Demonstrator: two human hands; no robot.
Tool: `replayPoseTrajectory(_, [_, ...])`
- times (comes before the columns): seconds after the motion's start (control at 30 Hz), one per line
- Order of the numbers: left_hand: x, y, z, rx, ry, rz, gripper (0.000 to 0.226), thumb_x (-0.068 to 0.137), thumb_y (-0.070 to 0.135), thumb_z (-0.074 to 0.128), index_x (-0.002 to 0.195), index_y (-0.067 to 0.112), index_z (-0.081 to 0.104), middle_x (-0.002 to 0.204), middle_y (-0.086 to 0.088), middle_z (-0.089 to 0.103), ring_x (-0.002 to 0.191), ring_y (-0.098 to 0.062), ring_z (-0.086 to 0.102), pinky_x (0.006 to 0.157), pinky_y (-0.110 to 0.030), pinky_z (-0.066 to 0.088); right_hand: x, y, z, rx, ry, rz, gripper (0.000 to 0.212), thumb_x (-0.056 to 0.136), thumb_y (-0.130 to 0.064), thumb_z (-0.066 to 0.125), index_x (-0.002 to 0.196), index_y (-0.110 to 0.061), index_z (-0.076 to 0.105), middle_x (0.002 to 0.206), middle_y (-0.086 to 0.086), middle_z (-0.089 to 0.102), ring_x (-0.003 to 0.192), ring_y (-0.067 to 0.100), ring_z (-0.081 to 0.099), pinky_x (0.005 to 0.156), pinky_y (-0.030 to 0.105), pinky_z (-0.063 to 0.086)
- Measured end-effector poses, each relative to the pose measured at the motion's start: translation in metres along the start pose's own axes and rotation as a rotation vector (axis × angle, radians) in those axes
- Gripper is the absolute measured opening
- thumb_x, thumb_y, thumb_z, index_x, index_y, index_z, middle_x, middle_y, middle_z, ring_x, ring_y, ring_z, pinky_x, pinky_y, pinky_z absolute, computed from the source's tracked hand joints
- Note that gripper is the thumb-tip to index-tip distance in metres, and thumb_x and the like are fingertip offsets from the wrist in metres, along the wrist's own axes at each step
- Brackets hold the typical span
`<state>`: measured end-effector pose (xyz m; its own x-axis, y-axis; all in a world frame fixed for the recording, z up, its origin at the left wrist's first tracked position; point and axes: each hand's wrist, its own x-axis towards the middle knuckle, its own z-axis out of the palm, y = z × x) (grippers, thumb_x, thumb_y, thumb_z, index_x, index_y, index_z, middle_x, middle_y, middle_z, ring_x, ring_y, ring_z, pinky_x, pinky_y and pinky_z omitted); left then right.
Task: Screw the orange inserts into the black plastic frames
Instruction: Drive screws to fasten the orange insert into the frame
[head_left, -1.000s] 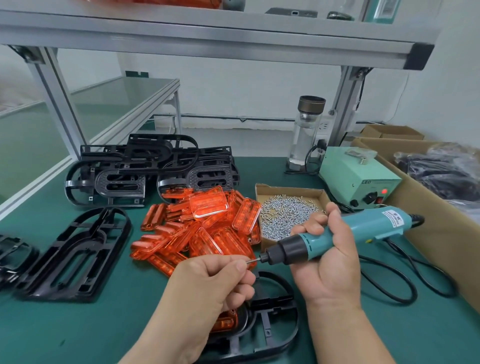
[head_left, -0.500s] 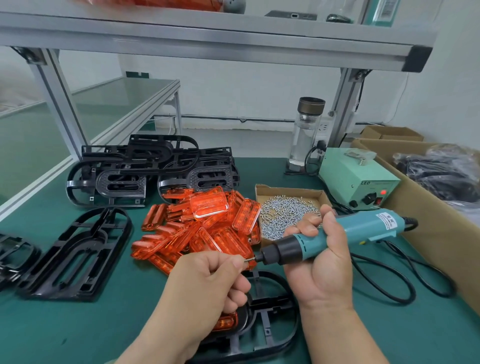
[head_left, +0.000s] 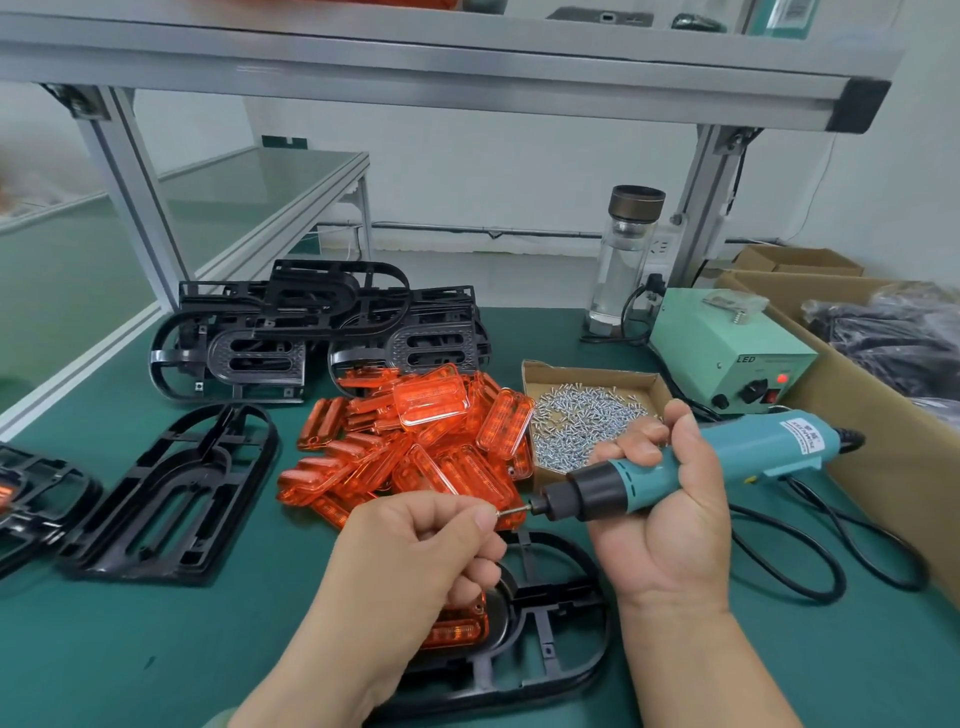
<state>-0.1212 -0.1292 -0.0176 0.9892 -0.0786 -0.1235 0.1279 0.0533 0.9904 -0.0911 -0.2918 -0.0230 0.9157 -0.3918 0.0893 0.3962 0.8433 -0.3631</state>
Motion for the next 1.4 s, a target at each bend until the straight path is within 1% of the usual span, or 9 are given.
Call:
replayPoseTrajectory(0.17, [0.000, -0.001, 0.005, 0.075, 0.026, 0.067, 0.017, 0.084, 0.019, 0.066, 0.072, 0.028, 0.074, 0.064, -0.002, 0.070, 0.050, -0.005, 0.059, 0.046, -0.012, 0.044, -0.001, 0.003, 0.000, 0.006, -0.006, 0.013, 0.012, 0.081, -0.021, 0.056, 0.092, -0.023, 0.052, 0.070, -0.009, 0.050, 0.049, 0.001, 0.047, 0.058, 0.018, 0.048])
replayPoseTrajectory(0.3, [-0.003, -0.001, -0.004, 0.229, 0.003, 0.156, 0.008, 0.082, 0.024, 0.068, 0.079, 0.030, 0.073, 0.070, 0.008, 0.072, 0.059, -0.001, 0.064, 0.050, -0.010, 0.045, -0.001, 0.002, 0.000, -0.028, -0.010, 0.018, 0.010, 0.083, -0.025, 0.055, 0.092, -0.023, 0.053, 0.070, -0.009, 0.049, 0.049, 0.001, 0.045, 0.059, 0.018, 0.045])
replayPoseTrajectory(0.43, [-0.007, -0.006, -0.035, 0.720, 0.044, 0.321, 0.011, 0.078, 0.037, 0.065, 0.068, 0.041, 0.067, 0.077, 0.029, 0.065, 0.078, 0.010, 0.059, 0.063, -0.007, 0.044, -0.001, -0.003, -0.002, -0.092, -0.015, 0.019, 0.014, 0.084, -0.030, 0.055, 0.096, -0.024, 0.055, 0.069, -0.011, 0.049, 0.049, 0.002, 0.044, 0.057, 0.018, 0.043])
replayPoseTrajectory(0.5, [-0.008, -0.012, -0.047, 0.964, -0.051, 0.316, 0.016, 0.080, 0.038, 0.067, 0.066, 0.044, 0.066, 0.079, 0.021, 0.062, 0.081, 0.006, 0.056, 0.067, -0.011, 0.043, 0.001, -0.005, -0.003, -0.128, 0.003, 0.020, 0.018, 0.082, -0.032, 0.057, 0.098, -0.025, 0.055, 0.067, -0.012, 0.049, 0.049, 0.002, 0.044, 0.057, 0.019, 0.043])
replayPoseTrajectory(0.57, [-0.009, -0.017, -0.049, 1.077, -0.146, 0.316, 0.007, 0.082, 0.038, 0.067, 0.079, 0.044, 0.069, 0.082, 0.017, 0.056, 0.082, 0.002, 0.053, 0.074, -0.015, 0.042, 0.002, -0.006, -0.004, -0.162, 0.017, 0.018, 0.020, 0.080, -0.032, 0.059, 0.097, -0.024, 0.055, 0.065, -0.012, 0.048, 0.049, 0.002, 0.044, 0.056, 0.019, 0.042])
replayPoseTrajectory(0.63, [-0.008, -0.021, -0.046, 1.088, -0.159, 0.350, 0.011, 0.084, 0.039, 0.065, 0.093, 0.042, 0.070, 0.087, 0.017, 0.054, 0.086, 0.001, 0.050, 0.079, -0.020, 0.042, 0.002, -0.006, -0.004, -0.203, 0.017, 0.016, 0.019, 0.080, -0.033, 0.059, 0.095, -0.022, 0.054, 0.062, -0.012, 0.048, 0.048, 0.002, 0.044, 0.055, 0.018, 0.042])
replayPoseTrajectory(0.73, [-0.006, -0.024, -0.041, 1.133, -0.159, 0.393, 0.017, 0.087, 0.041, 0.059, 0.102, 0.043, 0.067, 0.088, 0.015, 0.048, 0.087, -0.001, 0.045, 0.078, -0.018, 0.040, 0.000, -0.007, -0.004, -0.258, 0.005, 0.027, 0.020, 0.080, -0.033, 0.059, 0.094, -0.021, 0.055, 0.061, -0.011, 0.048, 0.047, 0.003, 0.044, 0.052, 0.017, 0.043])
replayPoseTrajectory(0.93, [-0.005, -0.029, -0.039, 1.141, -0.155, 0.408, 0.020, 0.092, 0.039, 0.055, 0.107, 0.042, 0.068, 0.090, 0.016, 0.047, 0.089, -0.001, 0.045, 0.076, -0.013, 0.038, -0.004, -0.001, -0.003, -0.378, -0.083, 0.058, 0.018, 0.082, -0.023, 0.066, 0.095, -0.017, 0.056, 0.060, -0.007, 0.049, 0.045, 0.006, 0.046, 0.050, 0.019, 0.043])
replayPoseTrajectory(1.4, [-0.005, -0.032, -0.039, 1.104, -0.122, 0.424, 0.020, 0.091, 0.036, 0.056, 0.107, 0.041, 0.068, 0.092, 0.014, 0.048, 0.091, -0.005, 0.048, 0.076, -0.012, 0.034, -0.007, 0.012, 0.005, -0.495, -0.223, 0.019, 0.009, 0.083, -0.015, 0.057, 0.091, -0.017, 0.056, 0.060, -0.005, 0.048, 0.045, 0.009, 0.045, 0.051, 0.021, 0.039])
